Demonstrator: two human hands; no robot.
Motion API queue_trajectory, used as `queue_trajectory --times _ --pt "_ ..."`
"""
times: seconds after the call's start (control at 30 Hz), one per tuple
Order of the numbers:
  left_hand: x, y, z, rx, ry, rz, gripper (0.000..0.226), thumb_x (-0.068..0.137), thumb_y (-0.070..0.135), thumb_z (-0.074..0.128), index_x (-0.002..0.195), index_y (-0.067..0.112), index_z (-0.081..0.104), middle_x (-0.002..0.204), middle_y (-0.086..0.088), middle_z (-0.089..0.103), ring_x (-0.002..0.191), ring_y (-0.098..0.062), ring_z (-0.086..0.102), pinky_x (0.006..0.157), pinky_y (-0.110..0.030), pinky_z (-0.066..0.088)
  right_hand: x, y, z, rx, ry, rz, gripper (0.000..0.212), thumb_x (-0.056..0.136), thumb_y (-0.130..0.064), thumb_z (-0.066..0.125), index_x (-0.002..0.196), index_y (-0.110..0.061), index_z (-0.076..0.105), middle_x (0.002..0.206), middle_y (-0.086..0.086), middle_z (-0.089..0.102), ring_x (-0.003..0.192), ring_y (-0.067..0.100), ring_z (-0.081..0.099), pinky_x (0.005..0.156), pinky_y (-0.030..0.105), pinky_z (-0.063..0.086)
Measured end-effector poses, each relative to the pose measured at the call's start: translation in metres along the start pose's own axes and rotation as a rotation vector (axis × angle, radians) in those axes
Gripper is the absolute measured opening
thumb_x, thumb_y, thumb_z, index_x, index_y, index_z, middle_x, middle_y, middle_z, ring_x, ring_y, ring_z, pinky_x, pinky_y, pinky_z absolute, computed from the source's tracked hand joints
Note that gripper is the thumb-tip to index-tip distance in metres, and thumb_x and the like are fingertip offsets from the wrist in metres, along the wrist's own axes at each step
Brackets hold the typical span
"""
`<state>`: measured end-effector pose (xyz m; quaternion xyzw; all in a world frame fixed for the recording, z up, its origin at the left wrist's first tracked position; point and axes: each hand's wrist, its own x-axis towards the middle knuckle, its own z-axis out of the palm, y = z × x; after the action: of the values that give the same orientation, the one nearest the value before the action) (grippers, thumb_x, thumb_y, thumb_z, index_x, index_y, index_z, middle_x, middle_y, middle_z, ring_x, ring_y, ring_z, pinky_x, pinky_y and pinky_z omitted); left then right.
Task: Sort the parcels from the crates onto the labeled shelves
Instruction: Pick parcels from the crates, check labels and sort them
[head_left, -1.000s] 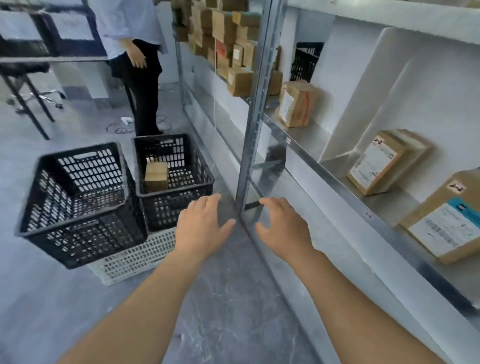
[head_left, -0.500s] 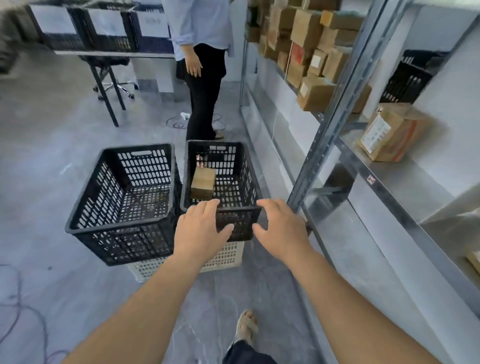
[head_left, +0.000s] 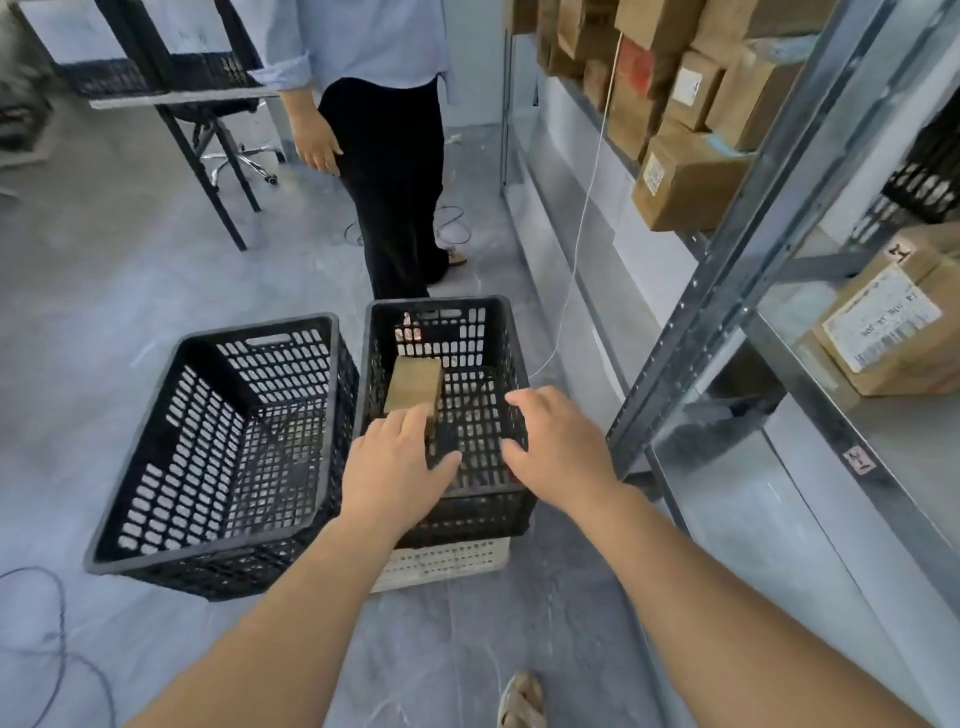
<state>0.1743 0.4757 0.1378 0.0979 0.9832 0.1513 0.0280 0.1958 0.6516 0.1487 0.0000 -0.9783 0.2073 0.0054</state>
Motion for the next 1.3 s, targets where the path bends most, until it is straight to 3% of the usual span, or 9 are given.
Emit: queue_trajectory --times 0.37,0.73,1.07,1.3 --pt "0.075 -0.042 0.015 -0.038 -0.091 -0.101 0.062 0.090 0.051 0.052 0.142 0.020 0.036 0.140 -0.001 0.047 0.126 -0.023 0.044 0.103 -0.039 0.039 0.092 0.000 0.028 -0.017 -0.102 0.004 0.048 0.094 -0.032 0.053 0.139 -0.022 0.041 0.132 0.002 0.047 0.116 0.020 0.051 0.090 0.033 0.046" --pt "0.189 -0.101 0.030 -0.087 -0.210 -0.084 0.061 0.093 0.051 0.049 0.142 0.019 0.033 0.142 0.000 0.043 0.127 -0.022 0.041 0.100 -0.033 0.038 0.206 -0.006 0.066 -0.063 -0.191 0.094 0.049 0.095 -0.033 0.052 0.141 -0.025 0.038 0.136 -0.002 0.046 0.118 0.016 0.050 0.092 0.030 0.046" --pt "0.255 -0.131 0.127 -0.188 -0.375 -0.244 0.056 0.093 0.043 0.052 0.140 0.019 0.033 0.137 -0.001 0.044 0.126 -0.023 0.038 0.094 -0.035 0.041 0.272 0.047 0.163 -0.051 -0.380 0.151 0.048 0.096 -0.031 0.051 0.140 -0.024 0.037 0.133 -0.001 0.045 0.112 0.016 0.050 0.080 0.028 0.041" --pt "0.305 -0.155 0.212 -0.233 -0.426 -0.424 0.061 0.090 0.035 0.058 0.139 0.010 0.033 0.133 -0.011 0.045 0.121 -0.030 0.044 0.095 -0.041 0.041 0.312 0.091 0.245 -0.025 -0.518 0.182 0.049 0.095 -0.030 0.051 0.141 -0.020 0.038 0.136 0.002 0.044 0.118 0.020 0.049 0.087 0.036 0.049"
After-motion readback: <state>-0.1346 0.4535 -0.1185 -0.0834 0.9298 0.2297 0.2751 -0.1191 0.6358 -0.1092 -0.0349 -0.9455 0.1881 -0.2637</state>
